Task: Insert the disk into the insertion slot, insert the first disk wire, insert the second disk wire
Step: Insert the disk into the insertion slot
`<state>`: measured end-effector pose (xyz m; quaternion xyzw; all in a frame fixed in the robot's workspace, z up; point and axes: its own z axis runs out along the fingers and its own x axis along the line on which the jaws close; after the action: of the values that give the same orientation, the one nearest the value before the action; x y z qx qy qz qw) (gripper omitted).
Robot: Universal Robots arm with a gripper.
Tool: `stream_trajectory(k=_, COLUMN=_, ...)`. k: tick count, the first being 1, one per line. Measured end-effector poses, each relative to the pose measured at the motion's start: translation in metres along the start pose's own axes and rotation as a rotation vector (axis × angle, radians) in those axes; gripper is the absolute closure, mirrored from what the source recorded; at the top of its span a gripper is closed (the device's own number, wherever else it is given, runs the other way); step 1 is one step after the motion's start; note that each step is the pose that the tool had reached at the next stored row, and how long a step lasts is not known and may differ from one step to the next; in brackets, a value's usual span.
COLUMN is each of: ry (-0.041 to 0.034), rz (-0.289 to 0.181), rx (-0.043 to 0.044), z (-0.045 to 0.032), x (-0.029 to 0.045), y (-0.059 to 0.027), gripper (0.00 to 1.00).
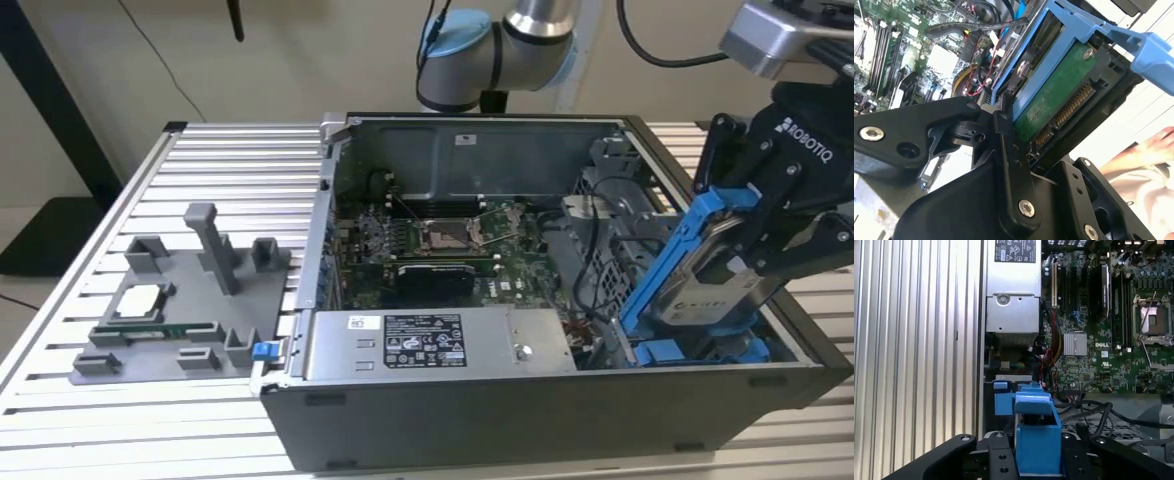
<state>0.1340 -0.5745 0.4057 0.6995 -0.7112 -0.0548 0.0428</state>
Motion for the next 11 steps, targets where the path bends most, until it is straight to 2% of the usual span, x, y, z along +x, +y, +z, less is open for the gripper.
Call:
stream_trajectory(k=6, ry=-0.0057, rz=0.000, rx=-0.0001, z=0.0079, x=0.0003, y=-0.0009, gripper=1.00)
stream_trajectory(k=9, ry=-0.0098, rz=-0.001, rx=-0.0021, z=0.0073, x=0.0003, y=-0.0010, gripper=1.00)
stream_trajectory(k=11, ry=-0.0138, rz=-0.002, rx=-0.0049, z=0.0037, x=0.0003, y=-0.0009, gripper=1.00)
